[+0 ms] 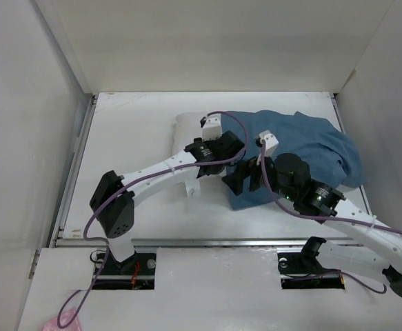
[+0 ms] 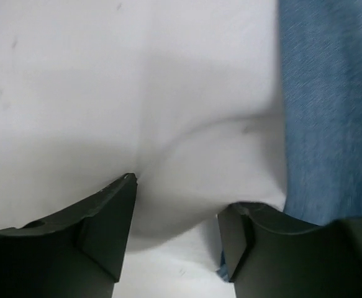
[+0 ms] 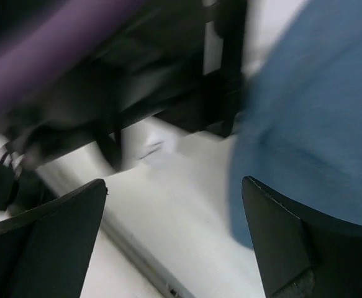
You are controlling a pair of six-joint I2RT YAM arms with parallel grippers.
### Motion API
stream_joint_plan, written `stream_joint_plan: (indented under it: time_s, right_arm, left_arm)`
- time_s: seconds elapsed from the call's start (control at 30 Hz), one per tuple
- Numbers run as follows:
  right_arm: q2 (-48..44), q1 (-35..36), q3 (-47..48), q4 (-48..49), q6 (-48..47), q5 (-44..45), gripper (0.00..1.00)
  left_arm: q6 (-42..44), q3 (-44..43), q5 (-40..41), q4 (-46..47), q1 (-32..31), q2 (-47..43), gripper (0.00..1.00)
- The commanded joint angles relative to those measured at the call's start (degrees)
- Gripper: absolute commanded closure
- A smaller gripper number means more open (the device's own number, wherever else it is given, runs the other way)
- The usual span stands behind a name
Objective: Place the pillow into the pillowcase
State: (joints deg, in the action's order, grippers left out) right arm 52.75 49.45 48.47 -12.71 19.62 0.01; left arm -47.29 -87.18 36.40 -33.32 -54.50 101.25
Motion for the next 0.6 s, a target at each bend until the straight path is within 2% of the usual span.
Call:
stream_joint_plan:
  time_s: [0.0,0.03,0.07,0.1,0.17,0.2,0.33,0.47,0.57]
  right_arm:
    - [-1.9,-0.4,7.9,-8.8,3.4,19.4,0.05]
    - [-0.7,-0.4,9.1,-12.1,4.5,22.7,0.05]
    - [-0.1,-0.4,10.3,-13.5,4.6,25.6,0.05]
    - [0.7,-0.4,12.7,-14.5,4.6,29.8,0.05]
    - [3.8,-0.4,15.3,-16.5,4.6,32.7,0.05]
    - [5.0,-0.4,16.6,-16.6,4.6,34.8,0.05]
    - [13.1,-0.4,25.1,-17.7,4.6,38.3,0.12]
    - [24.7,-0.4,31.4,-19.1,2.5,40.5,0.28]
    - [30.5,-0.4,36.6,-20.5,1.7,40.5,0.32]
  left_arm:
    - [-2.1,4.4,1.4,-2.5,0.3,-10.3,0.48]
    - [-2.1,6.3,1.4,-3.2,0.3,-11.9,0.44]
    - [-2.1,7.1,0.7,-3.2,0.3,-13.4,0.34]
    - [-1.0,7.7,-0.3,-3.2,0.3,-14.9,0.28]
    - [-0.4,9.0,-1.9,-3.2,0.3,-19.0,0.14]
    - [0.8,9.0,-2.6,-2.5,0.3,-20.3,0.01]
    - [2.6,12.0,-3.1,-0.3,1.1,-26.8,0.00]
    - [5.3,15.8,-9.0,6.3,9.8,-27.4,0.00]
    - [7.6,16.3,-12.5,9.3,13.2,-24.4,0.00]
